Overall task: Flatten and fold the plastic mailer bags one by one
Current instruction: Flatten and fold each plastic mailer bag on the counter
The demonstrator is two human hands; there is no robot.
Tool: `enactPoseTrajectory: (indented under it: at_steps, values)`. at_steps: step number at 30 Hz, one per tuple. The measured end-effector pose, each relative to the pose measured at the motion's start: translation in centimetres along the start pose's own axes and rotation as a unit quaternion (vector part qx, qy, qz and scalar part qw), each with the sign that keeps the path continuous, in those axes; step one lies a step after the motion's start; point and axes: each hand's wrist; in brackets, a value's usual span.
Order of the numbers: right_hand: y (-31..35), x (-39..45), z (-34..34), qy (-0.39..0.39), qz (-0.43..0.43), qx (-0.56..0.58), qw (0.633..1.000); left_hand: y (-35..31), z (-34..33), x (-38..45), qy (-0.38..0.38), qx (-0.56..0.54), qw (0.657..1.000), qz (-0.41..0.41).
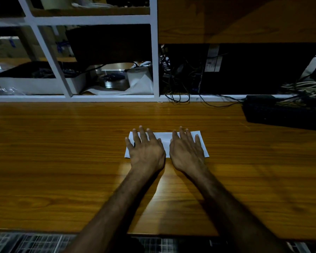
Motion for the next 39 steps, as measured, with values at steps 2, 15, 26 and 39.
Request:
enactPoseTrajectory:
  at_steps: [2, 15, 26, 39]
  values:
    - [-0.3, 0.0, -0.1, -0.008, -0.006, 0.000, 1.000, 0.2, 0.2, -0.1, 0.008, -0.003, 1.000, 0.002]
    - [-2.4, 0.1, 0.6, -0.009, -0.056, -0.003, 0.998, 3.4, 1.1, 0.4, 0.061, -0.044, 0.997, 0.031]
    - [-5.1, -0.4, 1.4, -0.015, -0.083, -0.008, 0.996, 5.8, 1.3, 0.3, 0.060, -0.057, 0.994, 0.068]
    - [-7.1, -0.2, 1.1, -0.042, -0.103, 0.001, 0.994, 8.0, 1.2, 0.0, 0.021, -0.062, 0.994, 0.088]
Point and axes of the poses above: each hand's wrist, its own x-axis towards the middle knuckle, its own z-axis out of the back of the hand, y = z × x, and after that the axes turned 2 degrees about -z, right-handed
